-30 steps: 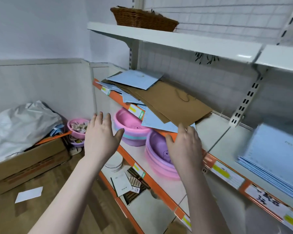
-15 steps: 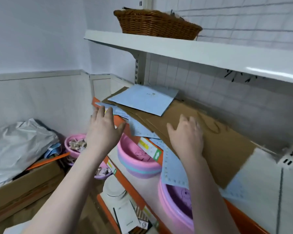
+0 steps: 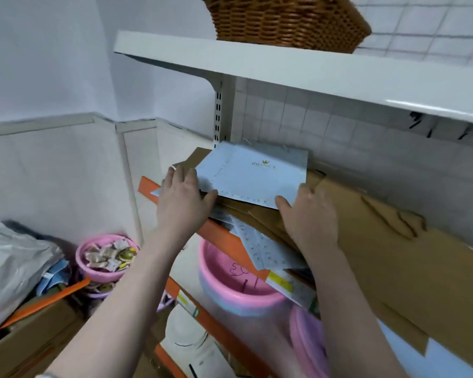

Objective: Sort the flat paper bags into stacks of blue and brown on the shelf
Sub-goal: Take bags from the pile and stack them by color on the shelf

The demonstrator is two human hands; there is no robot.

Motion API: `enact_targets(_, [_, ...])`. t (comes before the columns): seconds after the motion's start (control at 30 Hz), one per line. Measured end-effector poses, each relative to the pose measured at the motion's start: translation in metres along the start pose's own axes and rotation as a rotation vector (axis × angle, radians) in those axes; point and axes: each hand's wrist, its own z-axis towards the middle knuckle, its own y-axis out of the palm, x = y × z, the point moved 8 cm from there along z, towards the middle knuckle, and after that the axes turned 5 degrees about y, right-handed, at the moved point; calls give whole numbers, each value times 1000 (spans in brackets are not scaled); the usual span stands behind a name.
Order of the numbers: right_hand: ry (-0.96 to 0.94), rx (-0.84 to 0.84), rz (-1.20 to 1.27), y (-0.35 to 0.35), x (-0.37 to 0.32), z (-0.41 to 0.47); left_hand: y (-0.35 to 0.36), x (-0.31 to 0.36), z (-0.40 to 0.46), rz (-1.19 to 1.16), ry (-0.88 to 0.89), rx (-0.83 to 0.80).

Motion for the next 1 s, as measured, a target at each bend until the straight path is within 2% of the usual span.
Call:
enact_targets(0.27, [107, -5, -62, 25, -21, 13, 24, -24, 45, -41, 76, -114])
enact_targets(0.5, [208, 0, -51, 40, -9, 18, 60, -8, 66, -31, 136, -316])
enact_targets(0.7, [248, 11, -49, 40, 2, 28, 76, 0, 76, -21, 145, -368])
enact_targets(1.0, [239, 8, 28, 43, 11, 37, 99, -15, 98, 69, 3, -418])
